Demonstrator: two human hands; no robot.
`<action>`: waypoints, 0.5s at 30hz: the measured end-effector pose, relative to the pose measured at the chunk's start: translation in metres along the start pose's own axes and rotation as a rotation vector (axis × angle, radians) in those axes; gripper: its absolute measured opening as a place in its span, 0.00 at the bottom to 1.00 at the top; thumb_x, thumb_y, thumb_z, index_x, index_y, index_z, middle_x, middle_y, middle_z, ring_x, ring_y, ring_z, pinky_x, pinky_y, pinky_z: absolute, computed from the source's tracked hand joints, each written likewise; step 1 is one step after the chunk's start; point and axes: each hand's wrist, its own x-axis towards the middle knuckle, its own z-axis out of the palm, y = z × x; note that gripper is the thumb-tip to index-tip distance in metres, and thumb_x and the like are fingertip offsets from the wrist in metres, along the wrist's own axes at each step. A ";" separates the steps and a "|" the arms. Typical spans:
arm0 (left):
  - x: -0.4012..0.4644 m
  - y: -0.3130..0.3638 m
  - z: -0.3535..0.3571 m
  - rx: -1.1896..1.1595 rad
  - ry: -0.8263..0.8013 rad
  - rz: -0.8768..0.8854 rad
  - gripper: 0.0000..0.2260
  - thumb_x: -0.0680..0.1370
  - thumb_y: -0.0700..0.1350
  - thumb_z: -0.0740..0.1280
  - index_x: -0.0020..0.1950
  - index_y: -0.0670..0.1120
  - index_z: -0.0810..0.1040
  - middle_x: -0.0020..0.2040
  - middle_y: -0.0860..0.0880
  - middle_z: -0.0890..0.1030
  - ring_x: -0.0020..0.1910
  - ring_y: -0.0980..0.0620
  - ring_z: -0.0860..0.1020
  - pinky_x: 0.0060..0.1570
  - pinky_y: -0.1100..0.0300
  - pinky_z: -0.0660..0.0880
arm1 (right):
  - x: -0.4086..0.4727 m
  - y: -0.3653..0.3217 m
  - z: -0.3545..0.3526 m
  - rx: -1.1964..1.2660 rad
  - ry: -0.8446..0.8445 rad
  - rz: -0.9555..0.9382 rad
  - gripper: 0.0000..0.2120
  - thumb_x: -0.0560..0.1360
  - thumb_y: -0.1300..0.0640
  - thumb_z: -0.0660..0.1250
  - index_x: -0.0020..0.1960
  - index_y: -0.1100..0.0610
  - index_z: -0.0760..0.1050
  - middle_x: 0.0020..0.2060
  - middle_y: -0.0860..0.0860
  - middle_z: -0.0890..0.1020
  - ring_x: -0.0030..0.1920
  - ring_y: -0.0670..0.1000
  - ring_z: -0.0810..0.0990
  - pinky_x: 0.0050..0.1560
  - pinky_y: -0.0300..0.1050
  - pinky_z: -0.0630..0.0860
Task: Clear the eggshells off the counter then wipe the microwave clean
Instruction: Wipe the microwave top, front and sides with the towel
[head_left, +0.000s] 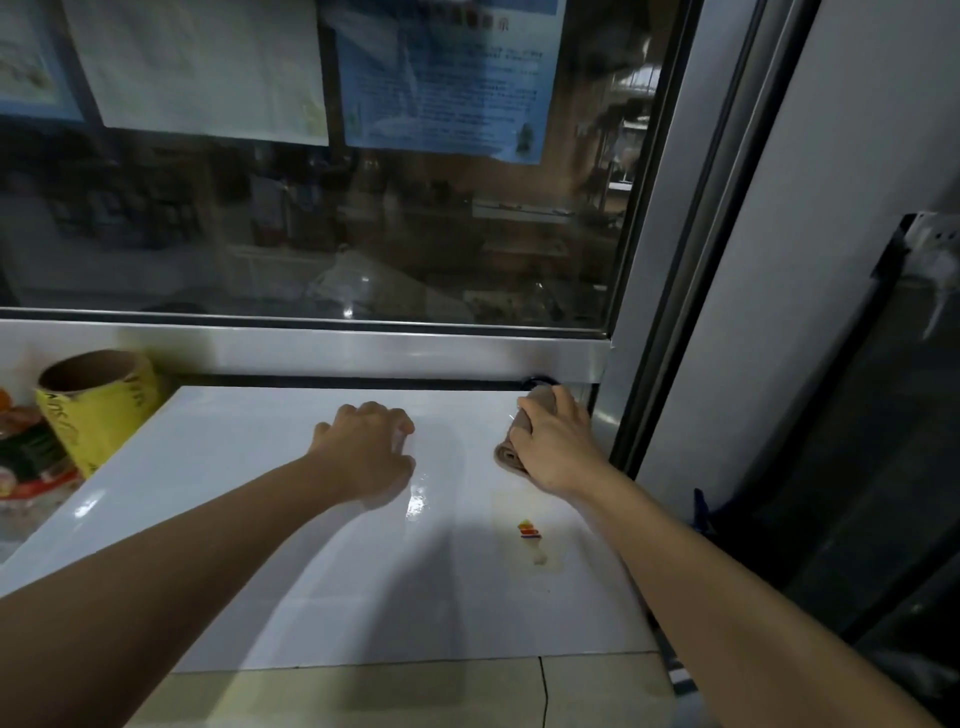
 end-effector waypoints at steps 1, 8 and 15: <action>0.004 -0.003 0.000 0.010 0.002 -0.008 0.19 0.76 0.52 0.63 0.66 0.54 0.69 0.68 0.50 0.69 0.67 0.46 0.65 0.63 0.50 0.64 | 0.008 0.001 0.001 -0.004 -0.005 0.007 0.21 0.78 0.47 0.51 0.70 0.48 0.60 0.73 0.52 0.52 0.72 0.59 0.53 0.72 0.56 0.56; 0.034 -0.026 0.005 -0.001 0.050 -0.044 0.18 0.75 0.54 0.63 0.64 0.56 0.69 0.68 0.51 0.68 0.67 0.45 0.64 0.61 0.48 0.66 | 0.050 0.004 0.001 0.019 0.073 0.026 0.15 0.77 0.47 0.53 0.62 0.49 0.67 0.64 0.53 0.61 0.63 0.57 0.65 0.61 0.50 0.67; 0.033 -0.029 0.009 0.035 0.052 -0.038 0.18 0.76 0.55 0.61 0.66 0.57 0.68 0.70 0.51 0.65 0.68 0.44 0.63 0.60 0.46 0.65 | 0.024 0.010 0.001 0.048 -0.010 0.013 0.24 0.80 0.45 0.47 0.75 0.47 0.52 0.74 0.53 0.48 0.70 0.59 0.62 0.69 0.51 0.63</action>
